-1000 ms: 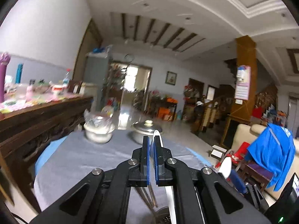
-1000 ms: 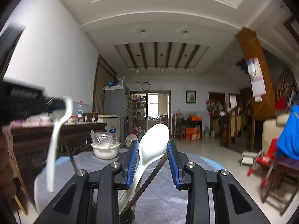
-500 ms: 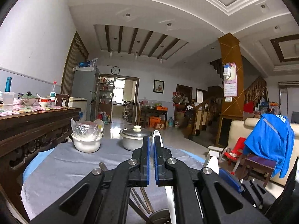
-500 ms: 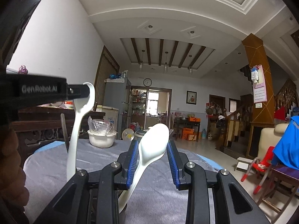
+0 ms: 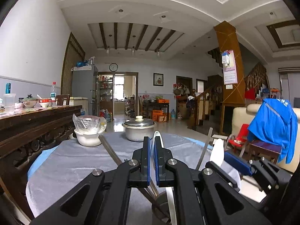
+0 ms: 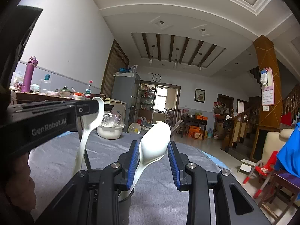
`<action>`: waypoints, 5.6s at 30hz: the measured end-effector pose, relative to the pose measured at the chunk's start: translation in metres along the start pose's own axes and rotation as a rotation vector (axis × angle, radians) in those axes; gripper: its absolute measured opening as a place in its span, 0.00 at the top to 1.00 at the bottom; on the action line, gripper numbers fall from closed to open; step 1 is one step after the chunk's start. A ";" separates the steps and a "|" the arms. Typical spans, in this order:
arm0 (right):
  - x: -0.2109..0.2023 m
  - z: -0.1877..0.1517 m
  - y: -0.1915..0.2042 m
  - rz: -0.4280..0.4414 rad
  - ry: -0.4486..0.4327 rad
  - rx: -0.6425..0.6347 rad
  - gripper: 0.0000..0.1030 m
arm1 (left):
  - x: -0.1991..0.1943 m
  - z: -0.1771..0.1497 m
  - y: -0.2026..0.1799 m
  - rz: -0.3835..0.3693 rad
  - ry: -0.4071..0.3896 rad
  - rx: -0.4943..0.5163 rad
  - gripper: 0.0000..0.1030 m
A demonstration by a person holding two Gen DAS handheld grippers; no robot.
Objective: Organize utensils
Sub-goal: 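Carry both spoons over the holder cup and open both tools to drop them, then move both open tools toward the remaining pair of chopsticks, then lower the right tool onto one dark chopstick and close it, then close the left tool on the other chopstick while the right tool holds its chopstick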
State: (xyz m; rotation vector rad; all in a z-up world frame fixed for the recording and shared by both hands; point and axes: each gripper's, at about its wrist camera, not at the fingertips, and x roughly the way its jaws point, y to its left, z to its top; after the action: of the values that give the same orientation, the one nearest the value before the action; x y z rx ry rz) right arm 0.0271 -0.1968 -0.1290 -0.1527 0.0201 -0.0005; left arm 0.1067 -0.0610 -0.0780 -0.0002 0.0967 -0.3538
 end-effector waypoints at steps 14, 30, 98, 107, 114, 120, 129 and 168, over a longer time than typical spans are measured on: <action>-0.002 0.005 0.003 0.034 0.015 -0.013 0.67 | -0.008 0.004 0.006 0.013 0.017 -0.009 0.96; 0.007 0.003 -0.003 0.040 0.041 -0.002 0.67 | -0.007 0.029 0.012 0.051 -0.115 -0.162 0.96; 0.093 -0.052 -0.160 -0.039 0.471 0.531 0.51 | 0.066 -0.052 0.154 0.371 0.553 -0.370 0.17; 0.202 -0.051 -0.120 0.267 0.627 0.366 0.51 | 0.092 -0.059 0.158 0.344 0.587 -0.355 0.17; 0.290 -0.058 -0.086 0.357 0.735 0.350 0.51 | 0.119 -0.057 0.160 0.324 0.614 -0.320 0.17; 0.339 -0.060 -0.058 0.369 0.805 0.309 0.64 | 0.136 -0.057 0.162 0.313 0.628 -0.304 0.17; 0.375 -0.066 -0.023 0.334 0.899 0.214 0.76 | 0.145 -0.057 0.167 0.297 0.629 -0.324 0.17; 0.413 -0.080 -0.060 0.345 1.041 0.484 0.87 | 0.261 -0.052 0.133 0.134 0.776 -0.189 0.17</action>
State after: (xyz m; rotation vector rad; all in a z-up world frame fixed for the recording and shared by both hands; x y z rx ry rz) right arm 0.4389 -0.2689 -0.2073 0.3508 1.0783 0.2582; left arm 0.3916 -0.0253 -0.1572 -0.0429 0.8937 -0.1929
